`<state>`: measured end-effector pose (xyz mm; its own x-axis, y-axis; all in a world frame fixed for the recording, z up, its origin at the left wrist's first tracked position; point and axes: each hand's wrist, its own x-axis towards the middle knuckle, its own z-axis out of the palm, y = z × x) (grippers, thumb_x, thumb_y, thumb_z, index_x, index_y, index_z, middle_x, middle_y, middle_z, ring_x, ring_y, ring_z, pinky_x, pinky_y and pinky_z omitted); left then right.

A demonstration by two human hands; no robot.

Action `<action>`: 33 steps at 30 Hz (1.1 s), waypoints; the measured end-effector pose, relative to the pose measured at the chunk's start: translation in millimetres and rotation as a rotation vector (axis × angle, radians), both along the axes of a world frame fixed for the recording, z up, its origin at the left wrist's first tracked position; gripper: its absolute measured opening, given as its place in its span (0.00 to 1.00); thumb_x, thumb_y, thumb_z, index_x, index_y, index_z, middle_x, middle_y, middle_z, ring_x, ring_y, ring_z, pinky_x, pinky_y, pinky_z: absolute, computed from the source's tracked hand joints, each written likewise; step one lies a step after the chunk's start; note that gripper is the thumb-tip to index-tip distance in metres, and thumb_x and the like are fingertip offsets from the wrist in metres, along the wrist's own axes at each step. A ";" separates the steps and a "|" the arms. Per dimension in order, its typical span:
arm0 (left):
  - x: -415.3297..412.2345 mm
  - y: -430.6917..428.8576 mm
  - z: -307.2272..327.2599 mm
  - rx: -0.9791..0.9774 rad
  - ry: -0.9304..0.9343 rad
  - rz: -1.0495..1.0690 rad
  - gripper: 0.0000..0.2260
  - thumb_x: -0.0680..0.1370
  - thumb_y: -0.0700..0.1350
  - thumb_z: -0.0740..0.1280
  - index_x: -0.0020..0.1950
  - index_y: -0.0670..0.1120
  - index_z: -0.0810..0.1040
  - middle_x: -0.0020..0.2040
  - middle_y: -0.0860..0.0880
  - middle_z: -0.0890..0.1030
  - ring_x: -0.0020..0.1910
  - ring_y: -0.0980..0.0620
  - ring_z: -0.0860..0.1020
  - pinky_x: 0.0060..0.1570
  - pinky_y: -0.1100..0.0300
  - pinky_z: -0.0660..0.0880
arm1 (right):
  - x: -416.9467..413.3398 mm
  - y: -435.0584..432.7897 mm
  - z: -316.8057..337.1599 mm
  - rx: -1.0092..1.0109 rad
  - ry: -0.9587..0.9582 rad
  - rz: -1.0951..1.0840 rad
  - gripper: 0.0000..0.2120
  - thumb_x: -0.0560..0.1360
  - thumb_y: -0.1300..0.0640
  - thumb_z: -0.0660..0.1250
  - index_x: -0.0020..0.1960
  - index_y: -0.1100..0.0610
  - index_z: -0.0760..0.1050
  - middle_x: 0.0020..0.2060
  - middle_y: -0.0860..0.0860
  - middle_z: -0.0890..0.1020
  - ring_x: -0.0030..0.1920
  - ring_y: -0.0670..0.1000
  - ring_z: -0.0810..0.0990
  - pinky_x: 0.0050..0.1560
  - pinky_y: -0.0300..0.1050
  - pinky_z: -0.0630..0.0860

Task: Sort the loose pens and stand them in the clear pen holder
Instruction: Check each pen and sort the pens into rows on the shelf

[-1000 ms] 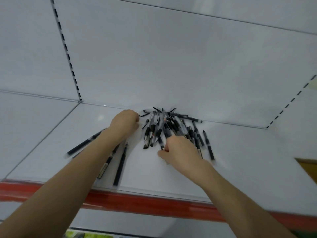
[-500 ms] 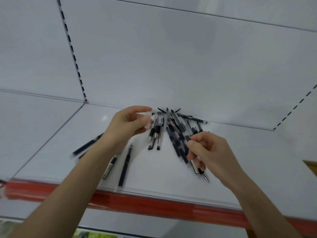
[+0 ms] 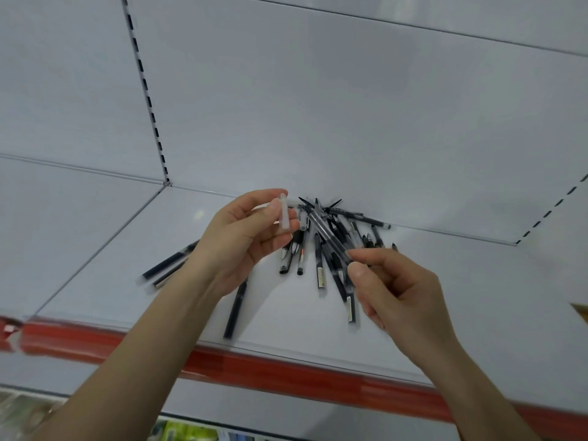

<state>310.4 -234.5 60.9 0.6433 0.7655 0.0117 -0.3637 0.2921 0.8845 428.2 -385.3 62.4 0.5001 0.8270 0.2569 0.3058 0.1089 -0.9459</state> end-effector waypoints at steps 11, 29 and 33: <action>1.3 -3.3 -2.1 0.188 0.053 -0.046 0.08 0.74 0.37 0.62 0.47 0.47 0.78 0.33 0.56 0.81 0.33 0.62 0.76 0.37 0.71 0.74 | 6.6 -1.9 -0.6 0.024 -0.072 0.012 0.17 0.72 0.64 0.69 0.38 0.40 0.81 0.21 0.56 0.69 0.21 0.44 0.66 0.23 0.32 0.66; -1.8 5.7 0.7 0.413 0.175 -0.068 0.08 0.67 0.40 0.71 0.45 0.45 0.80 0.33 0.53 0.81 0.33 0.60 0.78 0.36 0.70 0.75 | 11.8 -3.8 0.9 -0.163 0.071 0.141 0.09 0.74 0.62 0.63 0.42 0.54 0.81 0.19 0.50 0.71 0.19 0.47 0.64 0.21 0.37 0.63; 7.4 1.4 -4.6 0.353 0.164 0.049 0.09 0.76 0.36 0.64 0.52 0.45 0.79 0.38 0.45 0.79 0.32 0.58 0.76 0.39 0.68 0.76 | 6.5 -1.2 -1.5 -0.253 -0.017 0.195 0.06 0.75 0.56 0.63 0.44 0.53 0.79 0.23 0.50 0.77 0.22 0.46 0.69 0.24 0.37 0.68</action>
<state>317.9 -233.1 56.3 0.6211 0.7628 0.1800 -0.2152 -0.0548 0.9750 434.7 -386.5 60.9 0.3232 0.9456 0.0381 0.3185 -0.0707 -0.9453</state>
